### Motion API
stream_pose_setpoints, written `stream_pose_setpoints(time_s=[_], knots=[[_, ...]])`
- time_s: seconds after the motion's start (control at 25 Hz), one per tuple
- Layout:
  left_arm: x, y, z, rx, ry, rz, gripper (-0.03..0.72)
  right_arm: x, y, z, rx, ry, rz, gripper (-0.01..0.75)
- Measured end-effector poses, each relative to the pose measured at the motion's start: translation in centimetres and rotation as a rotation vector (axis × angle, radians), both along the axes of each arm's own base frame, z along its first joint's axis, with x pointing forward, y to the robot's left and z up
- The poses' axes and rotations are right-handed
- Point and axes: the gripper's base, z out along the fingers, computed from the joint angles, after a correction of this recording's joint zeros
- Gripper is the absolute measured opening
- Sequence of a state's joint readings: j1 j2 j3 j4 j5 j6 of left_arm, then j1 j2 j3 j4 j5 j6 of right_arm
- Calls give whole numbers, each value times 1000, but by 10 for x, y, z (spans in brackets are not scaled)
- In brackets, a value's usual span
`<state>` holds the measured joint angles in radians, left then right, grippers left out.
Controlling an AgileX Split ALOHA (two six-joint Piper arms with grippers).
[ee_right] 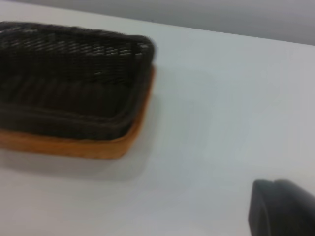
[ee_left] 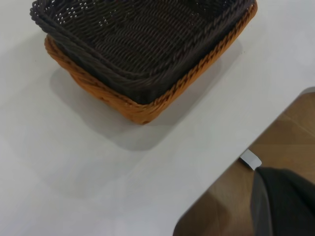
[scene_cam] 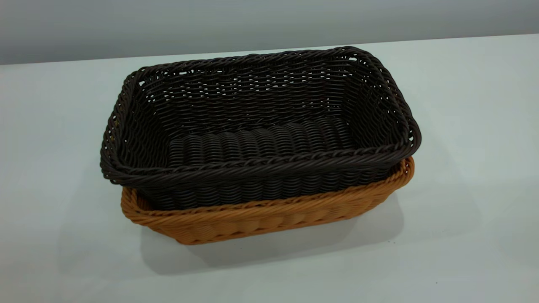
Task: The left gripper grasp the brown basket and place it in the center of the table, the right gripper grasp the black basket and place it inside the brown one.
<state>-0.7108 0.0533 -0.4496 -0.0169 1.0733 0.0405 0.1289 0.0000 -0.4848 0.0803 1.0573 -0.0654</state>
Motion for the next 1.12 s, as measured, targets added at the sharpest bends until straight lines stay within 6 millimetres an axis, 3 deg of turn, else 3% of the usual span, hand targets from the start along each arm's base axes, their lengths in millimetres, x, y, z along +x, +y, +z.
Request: stream_pose_setpoints(time_s=[0.16,0.36,0.76,1.12], knots=[[0,0,0,1,-1,41,-1,1,0,0,-1,0,-157,3],[0,0,0,2,-2,230,-1,2,1,0,-2,0,-272,3],[0,0,0,2,0,656,-1,2,1,0,-3,1,-270,3],[-8,-1,0,-16,-48,736,-1,2,1,0,0,1,-269,3]])
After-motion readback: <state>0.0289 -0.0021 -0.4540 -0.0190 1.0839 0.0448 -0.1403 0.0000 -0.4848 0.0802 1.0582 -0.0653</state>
